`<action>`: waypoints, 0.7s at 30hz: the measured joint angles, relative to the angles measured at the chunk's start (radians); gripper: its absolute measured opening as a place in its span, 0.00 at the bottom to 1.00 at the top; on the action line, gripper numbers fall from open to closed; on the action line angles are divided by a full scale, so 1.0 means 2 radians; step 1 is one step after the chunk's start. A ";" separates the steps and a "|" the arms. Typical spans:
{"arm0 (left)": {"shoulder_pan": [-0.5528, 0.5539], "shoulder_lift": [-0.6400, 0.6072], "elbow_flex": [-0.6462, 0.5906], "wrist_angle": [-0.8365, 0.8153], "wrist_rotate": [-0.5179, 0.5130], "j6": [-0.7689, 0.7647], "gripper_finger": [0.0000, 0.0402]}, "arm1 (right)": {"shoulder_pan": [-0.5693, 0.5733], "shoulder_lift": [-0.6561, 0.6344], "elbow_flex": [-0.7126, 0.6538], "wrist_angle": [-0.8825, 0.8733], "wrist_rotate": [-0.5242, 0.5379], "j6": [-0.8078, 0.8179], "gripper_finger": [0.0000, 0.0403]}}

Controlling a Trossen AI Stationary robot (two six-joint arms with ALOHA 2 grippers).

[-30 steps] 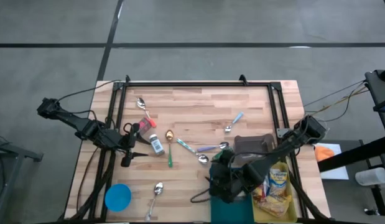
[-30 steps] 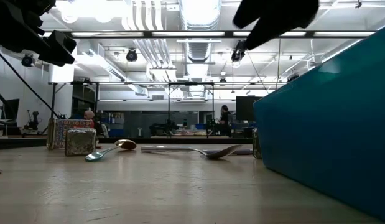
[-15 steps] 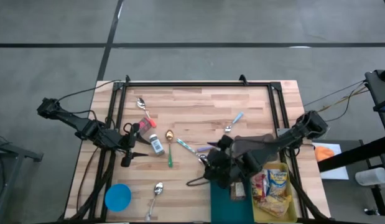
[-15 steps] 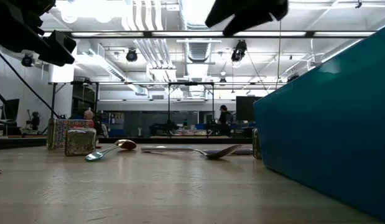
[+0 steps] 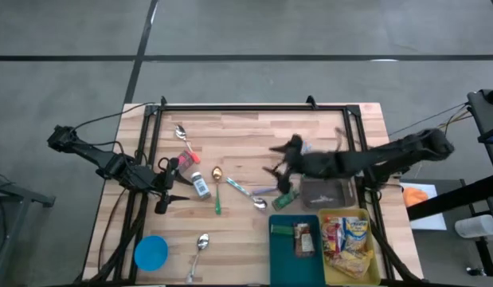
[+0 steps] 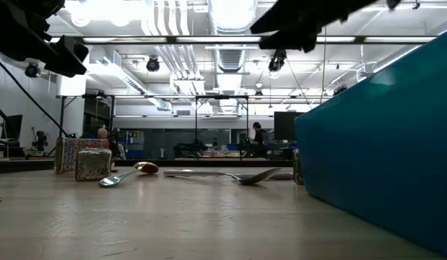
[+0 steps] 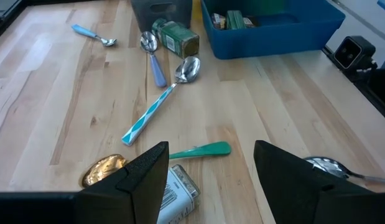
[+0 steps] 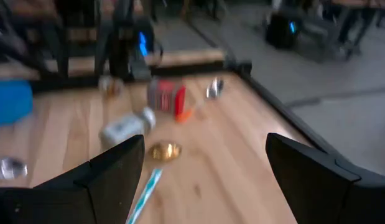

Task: Pick & Place Food Item
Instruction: Put the green seasoning bottle into the blue bin

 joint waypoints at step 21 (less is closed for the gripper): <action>0.000 0.000 0.000 0.000 0.000 0.000 0.60 | -0.098 -0.133 -0.122 0.013 -0.188 -0.029 0.83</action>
